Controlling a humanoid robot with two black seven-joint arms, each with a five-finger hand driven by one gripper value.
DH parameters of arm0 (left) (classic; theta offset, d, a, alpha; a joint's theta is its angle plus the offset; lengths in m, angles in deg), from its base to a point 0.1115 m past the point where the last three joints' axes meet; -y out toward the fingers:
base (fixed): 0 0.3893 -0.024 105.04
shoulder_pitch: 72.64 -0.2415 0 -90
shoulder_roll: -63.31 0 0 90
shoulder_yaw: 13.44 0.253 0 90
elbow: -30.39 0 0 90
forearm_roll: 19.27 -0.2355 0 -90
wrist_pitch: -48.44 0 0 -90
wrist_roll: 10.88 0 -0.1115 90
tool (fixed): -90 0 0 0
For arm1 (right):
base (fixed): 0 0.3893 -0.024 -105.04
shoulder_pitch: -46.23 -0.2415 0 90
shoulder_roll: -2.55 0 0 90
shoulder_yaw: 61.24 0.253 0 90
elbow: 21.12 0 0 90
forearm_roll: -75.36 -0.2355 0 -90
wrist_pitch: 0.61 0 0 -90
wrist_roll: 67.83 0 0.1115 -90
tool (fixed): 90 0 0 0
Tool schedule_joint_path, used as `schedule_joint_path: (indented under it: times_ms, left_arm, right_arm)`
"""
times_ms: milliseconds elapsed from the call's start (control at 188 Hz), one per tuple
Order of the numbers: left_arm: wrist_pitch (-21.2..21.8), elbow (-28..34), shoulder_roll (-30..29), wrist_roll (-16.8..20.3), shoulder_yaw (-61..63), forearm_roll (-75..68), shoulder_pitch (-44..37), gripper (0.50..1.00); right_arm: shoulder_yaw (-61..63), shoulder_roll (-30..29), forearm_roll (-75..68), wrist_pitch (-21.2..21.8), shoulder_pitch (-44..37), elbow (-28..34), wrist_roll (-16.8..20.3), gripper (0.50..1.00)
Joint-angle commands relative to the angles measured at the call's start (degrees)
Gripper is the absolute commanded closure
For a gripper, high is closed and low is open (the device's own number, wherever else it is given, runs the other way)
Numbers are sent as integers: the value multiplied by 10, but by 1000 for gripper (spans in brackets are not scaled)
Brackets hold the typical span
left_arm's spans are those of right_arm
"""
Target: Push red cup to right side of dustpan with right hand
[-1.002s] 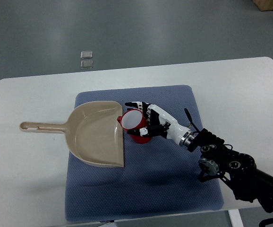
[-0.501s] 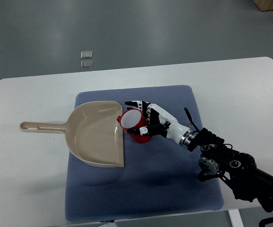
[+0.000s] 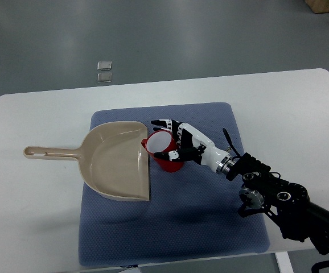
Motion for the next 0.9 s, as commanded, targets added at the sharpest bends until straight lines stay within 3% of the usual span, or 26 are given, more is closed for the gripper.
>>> schedule_joint_path:
  times_ms: [0, 688, 895]
  left_arm:
    - [0, -2, 0, 0, 0, 0, 0, 500]
    - [0, -3, 0, 0, 0, 0, 0, 500]
    - [0, -3, 0, 0, 0, 0, 0, 500]
  right_arm:
    - [4, 5, 0, 4, -2, 0, 1, 568]
    - [23, 58, -64, 28, -34, 27, 8, 568]
    - [102, 52, -220, 20, -34, 20, 94, 568]
